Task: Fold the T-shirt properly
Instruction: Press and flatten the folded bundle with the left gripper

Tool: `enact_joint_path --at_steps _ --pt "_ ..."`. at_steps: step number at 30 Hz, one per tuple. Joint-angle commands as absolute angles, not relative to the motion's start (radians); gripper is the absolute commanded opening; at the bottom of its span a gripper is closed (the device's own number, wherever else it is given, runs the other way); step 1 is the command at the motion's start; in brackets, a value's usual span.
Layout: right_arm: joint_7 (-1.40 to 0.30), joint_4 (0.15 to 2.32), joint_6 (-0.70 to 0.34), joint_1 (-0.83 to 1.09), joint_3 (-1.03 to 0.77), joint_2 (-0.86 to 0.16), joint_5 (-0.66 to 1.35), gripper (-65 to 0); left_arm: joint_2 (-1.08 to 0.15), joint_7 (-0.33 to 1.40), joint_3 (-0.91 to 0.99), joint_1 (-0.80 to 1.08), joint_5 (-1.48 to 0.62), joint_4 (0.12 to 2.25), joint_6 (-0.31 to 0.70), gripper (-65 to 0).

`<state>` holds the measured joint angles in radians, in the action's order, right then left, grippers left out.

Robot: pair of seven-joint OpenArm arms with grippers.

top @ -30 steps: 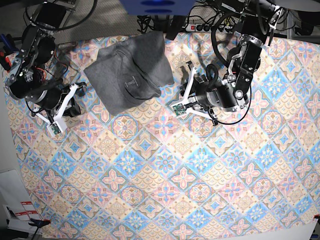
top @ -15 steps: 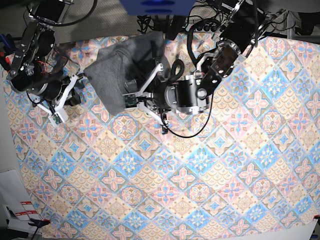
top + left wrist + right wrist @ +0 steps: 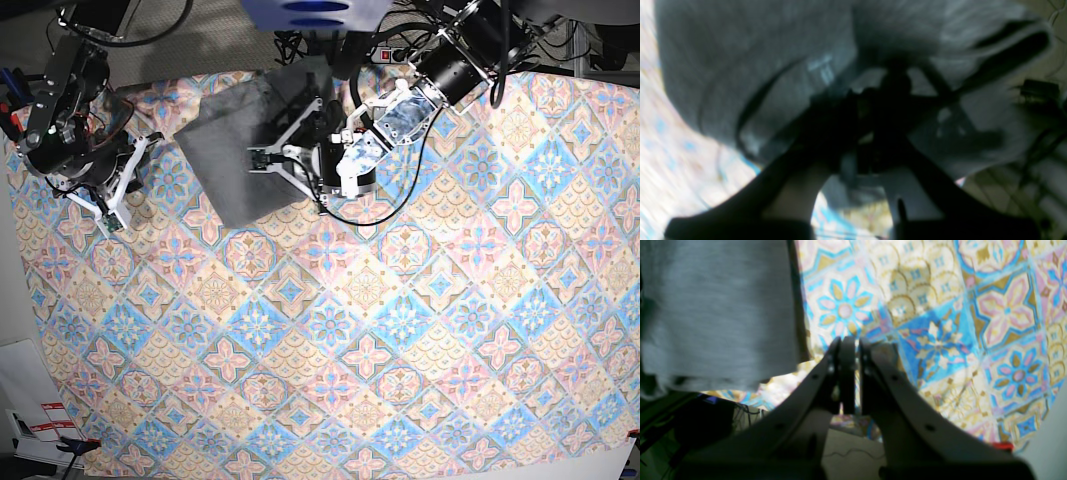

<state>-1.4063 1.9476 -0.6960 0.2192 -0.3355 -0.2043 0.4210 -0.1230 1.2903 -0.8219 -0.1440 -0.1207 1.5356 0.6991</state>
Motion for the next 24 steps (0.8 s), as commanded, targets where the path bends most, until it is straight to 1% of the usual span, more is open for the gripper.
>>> enact_joint_path --at_steps 1,5,13,15,18,22,24 --pt "-1.396 1.962 -0.698 0.214 -0.341 -0.217 0.426 -63.1 -0.127 1.276 -0.829 -0.151 -0.120 1.529 0.698 -59.1" --pt "-1.396 1.962 -0.698 0.209 -0.341 -0.216 0.426 -63.1 -0.140 1.228 -0.823 -0.162 -0.120 1.431 0.698 -59.2" --pt "-1.396 1.963 -0.698 0.214 -0.341 -0.214 0.426 -63.1 -0.090 1.224 -0.823 -0.151 -0.058 1.437 0.698 -59.5" --pt "-1.396 1.963 -0.698 0.216 -0.341 -0.214 0.426 -63.1 -0.076 1.224 -0.822 -0.150 -0.074 1.500 0.698 -59.6" --pt "-1.396 1.963 -0.698 0.216 -0.341 -0.214 0.426 -63.1 -0.074 1.242 -0.811 -0.150 -0.105 1.662 0.698 -59.7" --pt "-1.396 1.963 -0.698 0.211 -0.341 -0.214 0.426 -63.1 -0.047 1.346 -0.766 -0.156 -0.102 1.827 0.698 -59.8" --pt "-1.396 1.963 -0.698 0.209 -0.346 -0.214 0.426 -63.1 -0.045 1.396 -0.750 -0.154 -0.102 1.886 0.698 -61.0"
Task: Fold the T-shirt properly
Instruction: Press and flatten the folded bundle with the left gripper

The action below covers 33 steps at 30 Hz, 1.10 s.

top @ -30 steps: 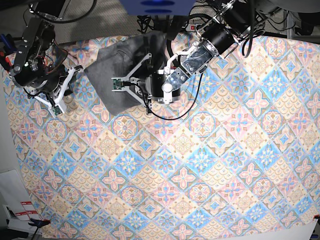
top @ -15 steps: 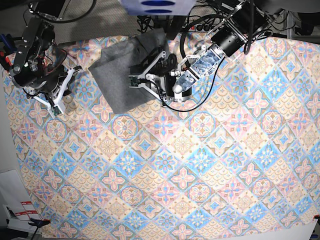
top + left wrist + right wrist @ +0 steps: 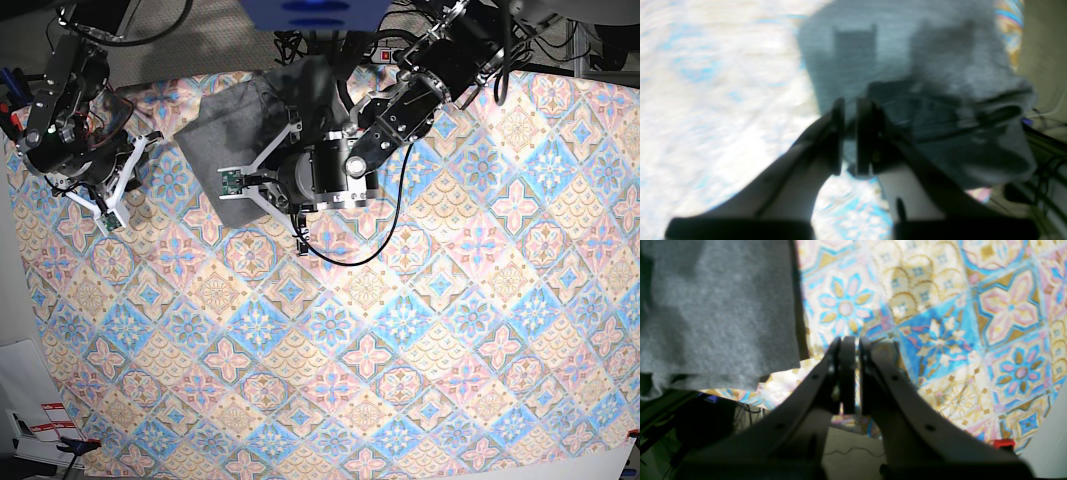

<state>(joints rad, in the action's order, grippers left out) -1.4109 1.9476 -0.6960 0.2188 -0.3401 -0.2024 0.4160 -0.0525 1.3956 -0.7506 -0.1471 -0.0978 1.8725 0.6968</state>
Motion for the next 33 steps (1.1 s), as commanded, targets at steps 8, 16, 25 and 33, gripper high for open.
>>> enact_joint_path --at_steps 8,16,25,33 --pt "-1.396 1.962 -0.698 0.208 -0.409 -0.214 0.426 -63.1 -0.173 1.396 -0.743 -0.054 -0.110 1.994 0.698 -62.9" --pt "-1.396 1.960 -0.698 0.206 -0.412 -0.214 0.426 -63.1 -0.372 1.396 -0.739 0.056 -0.104 2.045 0.698 -63.4" --pt "-1.396 1.959 -0.698 0.206 -0.412 -0.214 0.426 -63.0 -0.426 1.396 -0.739 0.117 -0.099 2.037 0.698 -63.4" --pt "-1.396 1.959 -0.698 0.206 -0.412 -0.214 0.424 -63.0 -0.426 1.396 -0.740 0.153 -0.099 1.977 0.698 -63.3"
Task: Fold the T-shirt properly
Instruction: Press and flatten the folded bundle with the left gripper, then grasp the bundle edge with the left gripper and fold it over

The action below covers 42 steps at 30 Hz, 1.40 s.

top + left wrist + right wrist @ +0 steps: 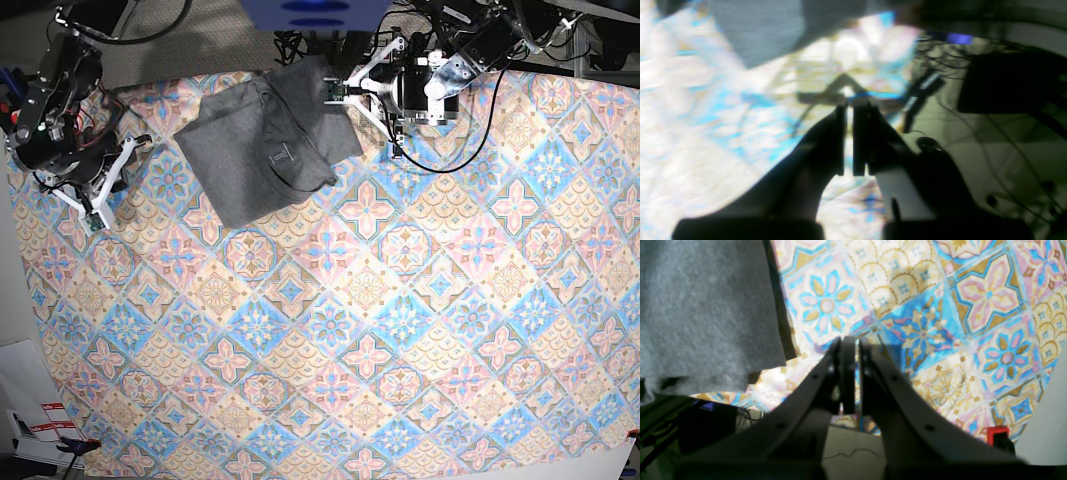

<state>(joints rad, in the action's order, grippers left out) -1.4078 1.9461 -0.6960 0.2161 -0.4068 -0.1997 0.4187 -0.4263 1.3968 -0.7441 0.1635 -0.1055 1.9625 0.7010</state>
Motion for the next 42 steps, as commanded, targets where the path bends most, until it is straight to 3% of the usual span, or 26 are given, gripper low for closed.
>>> enact_joint_path --at_steps 1,8,19,25,33,39,42 --pt "-1.396 1.959 -0.698 0.206 -0.412 -0.214 0.424 -63.0 -0.423 1.385 -0.740 0.153 -0.099 1.952 0.698 -63.1" --pt "-1.396 1.959 -0.698 0.206 -0.412 -0.214 0.424 -63.0 -0.326 1.221 -0.743 0.105 -0.105 1.650 0.698 -63.2" --pt "-1.396 1.959 -0.698 0.206 -0.412 -0.214 0.424 -63.0 -0.189 1.135 -0.727 0.008 -0.102 1.623 0.698 -63.3" --pt "-1.396 1.959 -0.698 0.206 -0.412 -0.214 0.424 -63.0 -0.056 1.040 -0.556 -0.096 -0.101 1.348 0.698 -63.3" --pt "-1.396 1.962 -0.698 0.213 -0.404 -0.216 0.351 -63.0 0.091 0.828 -0.536 -0.249 -0.102 1.075 0.698 -63.0" --pt "-1.396 1.963 -0.698 0.214 -0.409 -0.214 0.285 -63.1 0.085 0.809 -0.484 -0.294 -0.102 1.102 0.698 -63.4" --pt "-1.396 1.963 -0.698 0.208 -0.414 -0.214 0.285 -63.1 0.002 0.855 -0.484 -0.263 -0.108 1.224 0.698 -63.4"
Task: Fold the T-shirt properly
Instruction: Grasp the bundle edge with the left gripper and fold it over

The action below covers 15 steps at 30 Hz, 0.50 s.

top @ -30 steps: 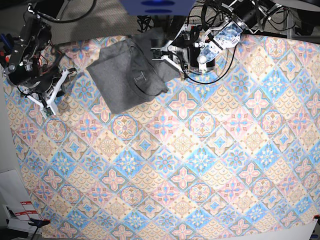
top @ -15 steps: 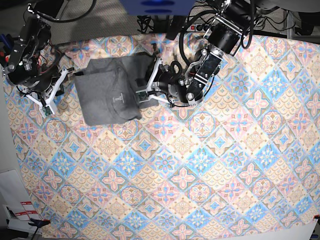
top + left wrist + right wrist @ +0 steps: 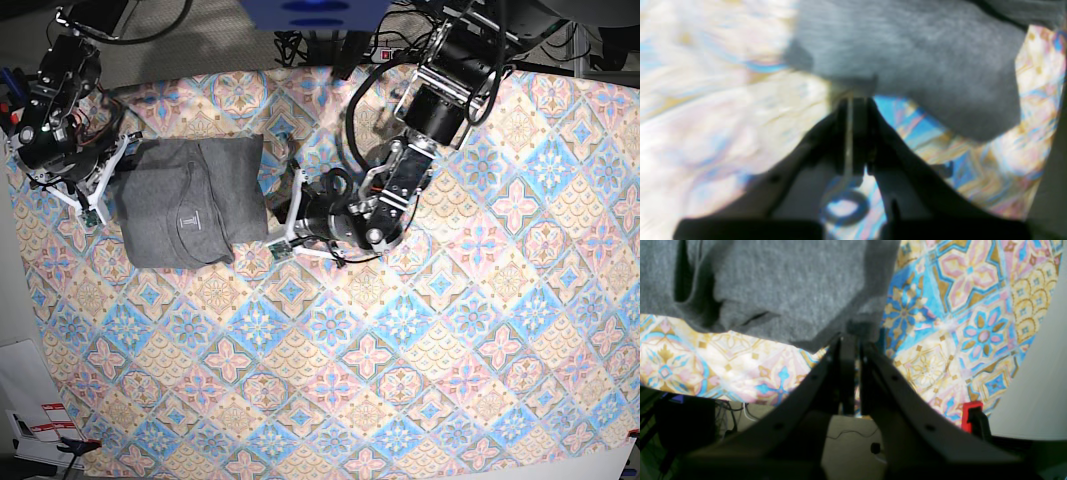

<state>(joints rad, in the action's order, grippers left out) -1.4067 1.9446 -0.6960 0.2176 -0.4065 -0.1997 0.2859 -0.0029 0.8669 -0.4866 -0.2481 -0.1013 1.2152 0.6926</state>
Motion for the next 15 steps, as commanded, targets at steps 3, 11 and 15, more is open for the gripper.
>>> enact_joint_path --at_steps 3,11,15 --pt "-1.396 1.962 -0.698 0.206 -0.446 -0.213 0.285 -63.0 -0.058 0.970 -0.545 -0.205 -0.111 1.408 0.698 -63.4" --pt "-1.396 1.960 -0.698 0.165 -0.463 -0.213 0.285 -62.9 -0.074 1.125 -0.664 -0.087 -0.110 1.667 0.698 -63.4" --pt "-1.396 1.960 -0.698 0.166 -0.463 -0.213 0.285 -62.9 -0.027 1.124 -0.713 -0.128 -0.105 1.541 0.698 -63.4"
